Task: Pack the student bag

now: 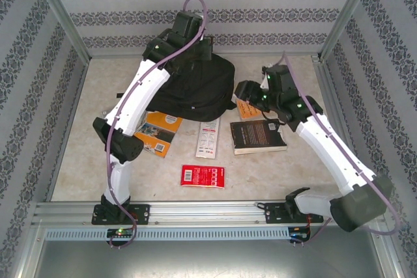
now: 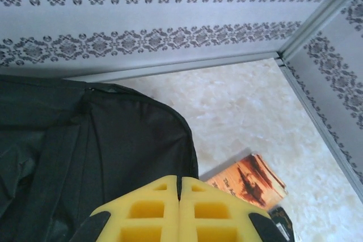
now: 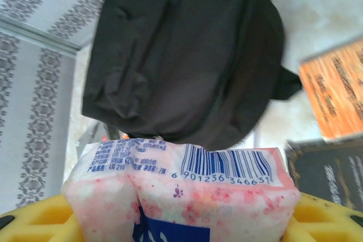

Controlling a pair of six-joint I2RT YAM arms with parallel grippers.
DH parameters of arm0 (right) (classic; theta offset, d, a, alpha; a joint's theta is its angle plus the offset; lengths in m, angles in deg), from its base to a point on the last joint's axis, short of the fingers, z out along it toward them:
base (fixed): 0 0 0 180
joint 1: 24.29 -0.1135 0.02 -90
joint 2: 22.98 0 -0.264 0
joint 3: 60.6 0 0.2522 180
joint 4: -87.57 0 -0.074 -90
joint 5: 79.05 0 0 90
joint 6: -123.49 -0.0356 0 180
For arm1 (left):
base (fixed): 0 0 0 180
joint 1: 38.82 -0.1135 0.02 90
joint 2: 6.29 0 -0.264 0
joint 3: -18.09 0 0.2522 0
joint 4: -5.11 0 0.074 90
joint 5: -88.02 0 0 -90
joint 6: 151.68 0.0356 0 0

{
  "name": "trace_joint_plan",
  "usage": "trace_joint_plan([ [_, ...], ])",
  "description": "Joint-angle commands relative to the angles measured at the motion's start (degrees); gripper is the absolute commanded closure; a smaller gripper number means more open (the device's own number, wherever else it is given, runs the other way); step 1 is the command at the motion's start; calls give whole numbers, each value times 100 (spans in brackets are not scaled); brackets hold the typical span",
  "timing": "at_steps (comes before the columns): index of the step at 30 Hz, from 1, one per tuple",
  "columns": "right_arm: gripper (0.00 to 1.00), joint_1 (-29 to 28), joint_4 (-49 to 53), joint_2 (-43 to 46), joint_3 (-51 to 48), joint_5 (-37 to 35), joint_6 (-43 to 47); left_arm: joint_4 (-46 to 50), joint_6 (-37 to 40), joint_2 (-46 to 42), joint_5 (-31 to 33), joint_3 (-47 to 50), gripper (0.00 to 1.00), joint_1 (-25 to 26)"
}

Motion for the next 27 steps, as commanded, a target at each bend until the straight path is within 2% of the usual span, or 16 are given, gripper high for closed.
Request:
trace_joint_plan([
  [1,42,125,98,-200,270,-306,-57,220,86,84,-314,387,81,6],
  [4,42,362,66,-284,187,-332,-190,148,-93,336,-414,538,54,102],
  [6,41,547,93,-267,69,-346,-224,174,-38,605,-245,473,44,259],
  [8,41,737,81,-143,-143,-414,-255,281,42,911,-42,294,39,406],
  [18,41,1515,-224,280,-1117,188,-207,358,371,1955,534,-203,25,740],
  [22,41,1595,-341,236,-1299,407,-182,378,554,2085,1022,-224,25,774],
  [27,41,1598,-476,181,-1411,564,-207,391,750,2122,1378,-221,32,776],
])
